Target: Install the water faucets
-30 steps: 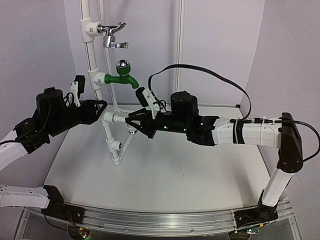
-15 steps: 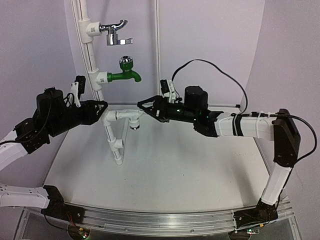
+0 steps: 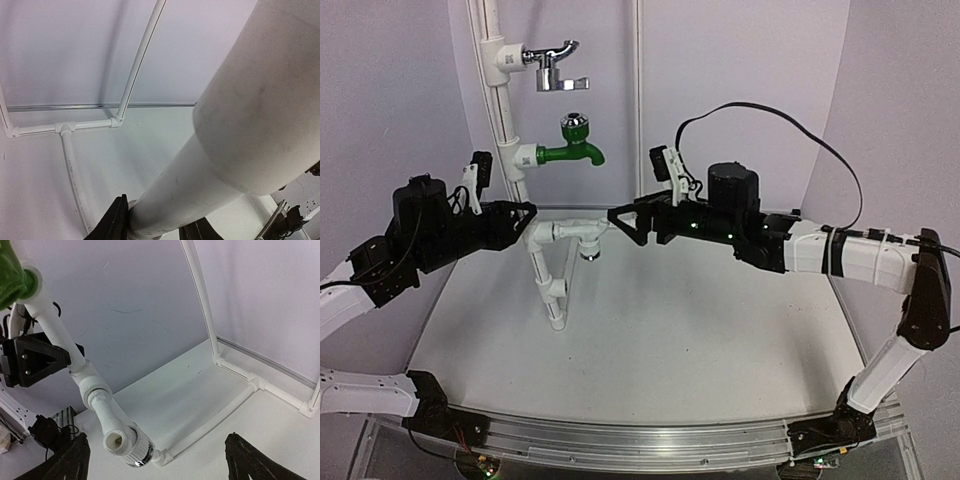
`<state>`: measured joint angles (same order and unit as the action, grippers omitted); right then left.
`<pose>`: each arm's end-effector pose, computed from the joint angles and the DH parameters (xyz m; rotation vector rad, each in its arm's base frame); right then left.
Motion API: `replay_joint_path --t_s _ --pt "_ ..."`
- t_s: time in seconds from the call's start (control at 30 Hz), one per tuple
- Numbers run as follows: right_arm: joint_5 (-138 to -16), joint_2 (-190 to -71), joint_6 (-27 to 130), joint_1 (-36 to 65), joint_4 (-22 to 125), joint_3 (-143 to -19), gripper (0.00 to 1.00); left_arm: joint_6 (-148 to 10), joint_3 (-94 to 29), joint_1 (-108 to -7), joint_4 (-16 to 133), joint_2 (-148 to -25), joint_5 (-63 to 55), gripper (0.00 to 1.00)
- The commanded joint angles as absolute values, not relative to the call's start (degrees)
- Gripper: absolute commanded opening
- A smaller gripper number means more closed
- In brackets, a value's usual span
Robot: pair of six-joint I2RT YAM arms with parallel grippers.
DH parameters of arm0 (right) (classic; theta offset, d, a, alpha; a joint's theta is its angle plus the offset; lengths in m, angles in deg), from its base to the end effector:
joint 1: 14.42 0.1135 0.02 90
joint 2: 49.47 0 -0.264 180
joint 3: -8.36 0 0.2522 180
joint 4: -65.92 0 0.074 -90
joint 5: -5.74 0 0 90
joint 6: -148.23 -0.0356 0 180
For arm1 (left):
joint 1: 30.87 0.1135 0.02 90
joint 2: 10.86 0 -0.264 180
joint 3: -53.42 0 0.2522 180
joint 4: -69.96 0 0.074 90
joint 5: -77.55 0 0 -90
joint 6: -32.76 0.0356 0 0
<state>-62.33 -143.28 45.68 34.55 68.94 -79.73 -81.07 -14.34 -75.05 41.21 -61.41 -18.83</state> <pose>0.2495 0.3070 0.3467 -0.8341 1.5248 1.1184 0.1464 -0.1368 0.3701 0.2417 1.8185 -0.7521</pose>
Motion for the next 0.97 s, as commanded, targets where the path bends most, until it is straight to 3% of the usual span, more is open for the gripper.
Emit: replay_joint_path --t_s 0.0,0.1,0.17,0.23,0.37,0.53,0.7,0.93 --pt "-71.52 -141.06 44.15 34.86 63.92 -80.3 0.98 -87.61 -15.11 -76.13 37.38 -61.33 -9.31 0.33" --pt "-76.24 -137.62 43.4 34.85 58.62 -80.17 0.98 -86.5 -15.58 -76.13 37.28 -60.05 -9.95 0.6" --pt "-79.14 -134.62 43.92 34.86 57.18 -78.72 0.98 -85.67 -16.09 -76.13 37.37 -58.94 -9.89 0.85" --pt "-82.54 -131.34 44.72 34.86 56.02 -76.8 0.98 -84.57 -17.01 -76.13 37.38 -57.71 -9.27 0.96" --pt "-93.69 -126.37 46.19 34.87 47.02 -76.95 0.98 -82.5 -18.3 -76.15 36.67 -53.9 -10.39 1.0" --pt "-105.17 -119.14 44.24 34.85 34.83 -78.62 0.98 -83.22 -18.79 -76.14 32.58 -47.01 -22.51 1.0" --pt "-110.57 -110.98 44.58 34.85 28.4 -80.15 0.98 -81.99 -20.99 -76.13 29.45 -42.53 -30.8 1.0" --pt "-111.62 -104.52 45.05 34.87 26.79 -79.78 0.98 -79.6 -25.4 -76.13 26.31 -43.19 -33.72 1.0"
